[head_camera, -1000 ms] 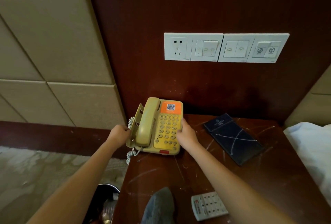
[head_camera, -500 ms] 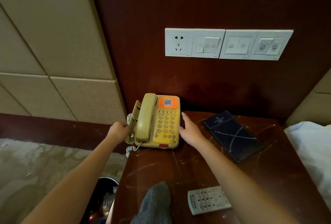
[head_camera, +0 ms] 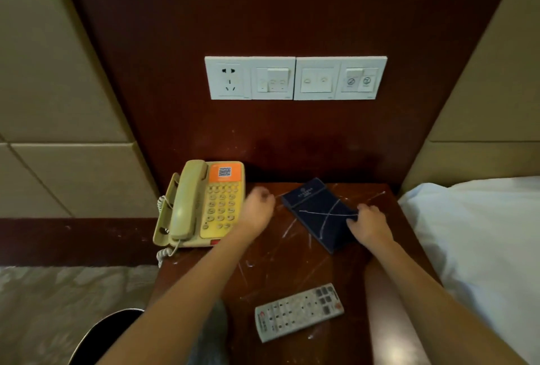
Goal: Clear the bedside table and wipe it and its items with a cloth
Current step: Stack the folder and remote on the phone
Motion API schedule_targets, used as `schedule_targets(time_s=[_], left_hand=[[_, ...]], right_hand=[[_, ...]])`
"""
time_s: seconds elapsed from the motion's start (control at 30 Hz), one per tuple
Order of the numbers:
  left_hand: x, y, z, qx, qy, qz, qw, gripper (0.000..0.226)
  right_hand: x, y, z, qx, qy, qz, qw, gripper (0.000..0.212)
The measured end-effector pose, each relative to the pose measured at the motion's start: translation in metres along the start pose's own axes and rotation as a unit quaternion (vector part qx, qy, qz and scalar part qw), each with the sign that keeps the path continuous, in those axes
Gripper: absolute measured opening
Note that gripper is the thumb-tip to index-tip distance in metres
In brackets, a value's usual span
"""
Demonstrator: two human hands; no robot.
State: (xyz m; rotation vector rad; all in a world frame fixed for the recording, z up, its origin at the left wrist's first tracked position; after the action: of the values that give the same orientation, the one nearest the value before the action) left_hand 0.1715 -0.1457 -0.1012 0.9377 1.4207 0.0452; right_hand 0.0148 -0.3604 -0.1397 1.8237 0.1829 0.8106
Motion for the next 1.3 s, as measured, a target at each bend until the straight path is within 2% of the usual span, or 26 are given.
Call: schedule_targets(time_s=[0.07,0.1,0.2,0.3,0.37,0.47,0.57,0.67,0.8,0.9,0.97,1.07,1.17,1.23,1.3], left_hand=[[0.018,-0.054,-0.015,0.122,0.158,-0.134,0.971,0.054],[0.019,-0.07,-0.021,0.137,0.198,-0.198,0.95,0.058],[0.013,-0.089,-0.026,0.119,0.248,-0.323,0.906,0.051],[0.012,-0.093,-0.025,0.106,0.282,-0.361,0.883,0.044],[0.015,-0.088,-0.022,0.087,0.285,-0.327,0.897,0.038],[0.011,-0.074,-0.015,0.073,0.237,-0.22,0.944,0.009],[0.006,-0.045,-0.004,0.059,0.185,-0.119,0.974,0.025],[0.006,-0.001,0.003,0.037,0.166,-0.105,0.98,0.023],[0.018,0.079,0.009,0.0,0.15,-0.101,0.983,0.028],[0.043,0.136,0.008,-0.036,0.172,-0.072,0.982,0.02],[0.062,0.162,0.005,-0.053,0.191,-0.065,0.978,0.013],[0.083,0.174,0.009,-0.057,0.197,-0.057,0.977,0.013],[0.093,0.173,0.014,-0.051,0.187,0.02,0.981,0.017],[0.09,0.169,0.017,-0.048,0.167,0.08,0.981,0.015],[0.09,0.168,0.019,-0.059,0.155,0.096,0.982,0.018]], right_hand=[[-0.009,-0.003,0.002,0.011,-0.009,-0.002,1.0,0.036],[-0.01,-0.003,0.004,0.012,-0.006,0.001,1.0,0.035],[-0.006,-0.003,0.006,0.026,-0.013,0.02,0.999,0.039],[-0.008,-0.011,0.007,0.065,-0.058,0.042,0.995,0.046],[-0.01,-0.018,0.005,0.092,-0.09,0.075,0.989,0.045],[-0.006,-0.03,-0.005,0.142,-0.119,0.209,0.96,0.036],[0.005,-0.041,-0.02,0.184,-0.141,0.315,0.92,0.032],[0.038,-0.04,-0.026,0.17,-0.115,0.379,0.903,0.021],[0.12,-0.04,-0.035,0.151,-0.031,0.399,0.904,0.019],[0.177,-0.059,-0.046,0.159,0.008,0.417,0.895,0.017],[0.201,-0.078,-0.052,0.164,-0.002,0.439,0.883,0.014],[0.215,-0.102,-0.06,0.188,-0.039,0.446,0.874,0.017],[0.219,-0.113,-0.066,0.215,-0.058,0.464,0.857,0.023],[0.219,-0.113,-0.066,0.222,-0.05,0.452,0.862,0.029],[0.217,-0.11,-0.065,0.216,-0.038,0.432,0.875,0.03]])
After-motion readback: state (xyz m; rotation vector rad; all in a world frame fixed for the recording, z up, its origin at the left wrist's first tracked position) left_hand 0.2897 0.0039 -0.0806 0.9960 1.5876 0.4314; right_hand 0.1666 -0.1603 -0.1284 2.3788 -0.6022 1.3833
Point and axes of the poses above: each hand's wrist, its own z-axis towards the middle knuckle, its own y-axis out of the back of the hand, x = y × z, the point moved 9 cm from there along z, towards the middle knuckle, and after that the axes turned 6 degrees about z, right-handed, at the moved point
